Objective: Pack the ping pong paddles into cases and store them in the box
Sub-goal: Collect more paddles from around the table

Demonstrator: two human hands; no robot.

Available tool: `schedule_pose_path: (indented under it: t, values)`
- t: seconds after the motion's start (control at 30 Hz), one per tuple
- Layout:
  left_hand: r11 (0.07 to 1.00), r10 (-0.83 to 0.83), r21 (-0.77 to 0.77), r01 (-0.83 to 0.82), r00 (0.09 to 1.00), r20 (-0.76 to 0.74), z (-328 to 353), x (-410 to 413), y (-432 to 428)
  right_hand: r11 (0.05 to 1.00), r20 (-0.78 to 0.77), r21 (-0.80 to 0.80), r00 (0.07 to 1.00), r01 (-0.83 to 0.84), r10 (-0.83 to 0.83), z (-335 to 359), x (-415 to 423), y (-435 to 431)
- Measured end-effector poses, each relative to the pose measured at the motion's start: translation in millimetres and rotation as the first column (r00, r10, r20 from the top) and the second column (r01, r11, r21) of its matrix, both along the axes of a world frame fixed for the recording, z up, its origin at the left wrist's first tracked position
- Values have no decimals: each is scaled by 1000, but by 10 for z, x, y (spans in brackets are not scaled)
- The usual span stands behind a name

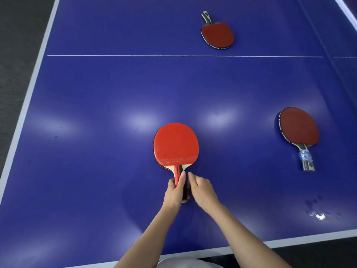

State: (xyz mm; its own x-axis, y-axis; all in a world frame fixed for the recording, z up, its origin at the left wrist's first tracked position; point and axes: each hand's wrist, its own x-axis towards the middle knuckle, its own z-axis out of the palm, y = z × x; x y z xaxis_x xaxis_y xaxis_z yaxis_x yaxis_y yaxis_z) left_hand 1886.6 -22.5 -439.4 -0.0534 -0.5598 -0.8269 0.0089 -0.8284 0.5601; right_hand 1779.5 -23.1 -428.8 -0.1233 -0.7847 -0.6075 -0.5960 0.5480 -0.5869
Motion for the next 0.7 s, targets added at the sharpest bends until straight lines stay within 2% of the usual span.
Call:
schedule_pose_path:
  t: [0.1, 0.23, 0.4, 0.5, 0.6, 0.7]
  values:
    - [996, -71, -49, 77, 990, 118, 0, -2, 7, 975, 40, -22, 974, 223, -222, -24, -132, -35]
    - [986, -129, -65, 155, 946, 297, -35, 76, 2, 905, 218, 70, 878, 420, -425, 26, -229, -202]
    - [971, -190, -75, 228, 922, 337, -8, 227, 28, 857, 392, 204, 762, 474, -515, 95, -149, -367]
    - [952, -248, -87, 293, 907, 340, 30, 299, 136, 815, 491, 278, 654, 509, -576, 123, -66, -391]
    - [908, -339, -117, 402, 870, 358, 53, 374, 281, 740, 523, 336, 538, 582, -661, 139, -20, -336]
    - [863, -414, -127, 490, 828, 377, 57, 438, 357, 684, 520, 316, 483, 657, -704, 133, -22, -199]
